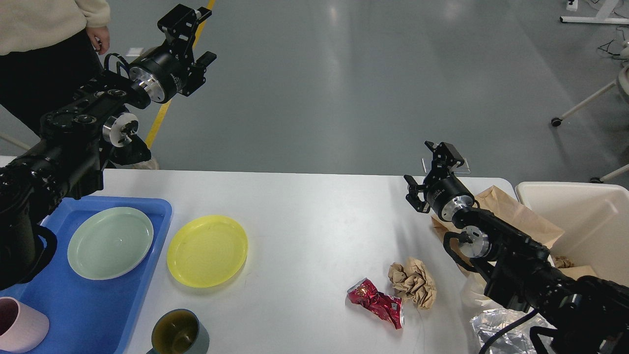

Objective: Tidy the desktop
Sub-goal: 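Swing the raised left arm down toward the table near the tray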

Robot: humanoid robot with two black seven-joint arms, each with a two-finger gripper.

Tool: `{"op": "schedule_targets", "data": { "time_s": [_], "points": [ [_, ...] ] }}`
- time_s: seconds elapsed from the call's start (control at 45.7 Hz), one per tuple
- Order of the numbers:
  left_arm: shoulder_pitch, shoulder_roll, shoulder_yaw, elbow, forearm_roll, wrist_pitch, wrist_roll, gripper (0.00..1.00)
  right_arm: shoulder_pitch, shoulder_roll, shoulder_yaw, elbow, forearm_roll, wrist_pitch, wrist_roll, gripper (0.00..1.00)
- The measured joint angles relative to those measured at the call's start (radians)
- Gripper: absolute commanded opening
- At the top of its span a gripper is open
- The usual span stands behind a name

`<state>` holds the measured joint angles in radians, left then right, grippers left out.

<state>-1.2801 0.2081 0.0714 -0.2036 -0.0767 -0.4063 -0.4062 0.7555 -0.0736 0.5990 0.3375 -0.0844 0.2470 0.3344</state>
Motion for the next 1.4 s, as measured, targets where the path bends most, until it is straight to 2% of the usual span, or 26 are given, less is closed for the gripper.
{"op": "schedule_targets", "data": {
  "time_s": [0.46,0.766,1.05,1.204,1.401],
  "points": [
    [0.025,-0.002,0.016,0.004,0.000,0.001,0.000,0.96,0.000,0.000,0.001,0.000,0.000,0.000,0.000,1.00],
    [-0.017,0.000,0.175,0.003,0.000,0.002,-0.001,0.96,0.001,0.000,0.001,0.000,0.000,0.000,0.000,1.00],
    [-0.017,0.000,0.233,-0.001,0.006,-0.028,-0.002,0.96,0.001,0.000,0.000,0.000,0.000,0.000,0.000,1.00],
    [-0.064,0.000,0.354,-0.031,0.006,-0.112,0.000,0.96,0.001,0.000,0.000,0.000,0.000,0.000,0.000,1.00],
    [-0.211,0.029,0.516,-0.177,0.006,-0.376,0.000,0.96,0.000,0.000,0.000,0.000,0.000,0.000,0.000,1.00]
  ]
}}
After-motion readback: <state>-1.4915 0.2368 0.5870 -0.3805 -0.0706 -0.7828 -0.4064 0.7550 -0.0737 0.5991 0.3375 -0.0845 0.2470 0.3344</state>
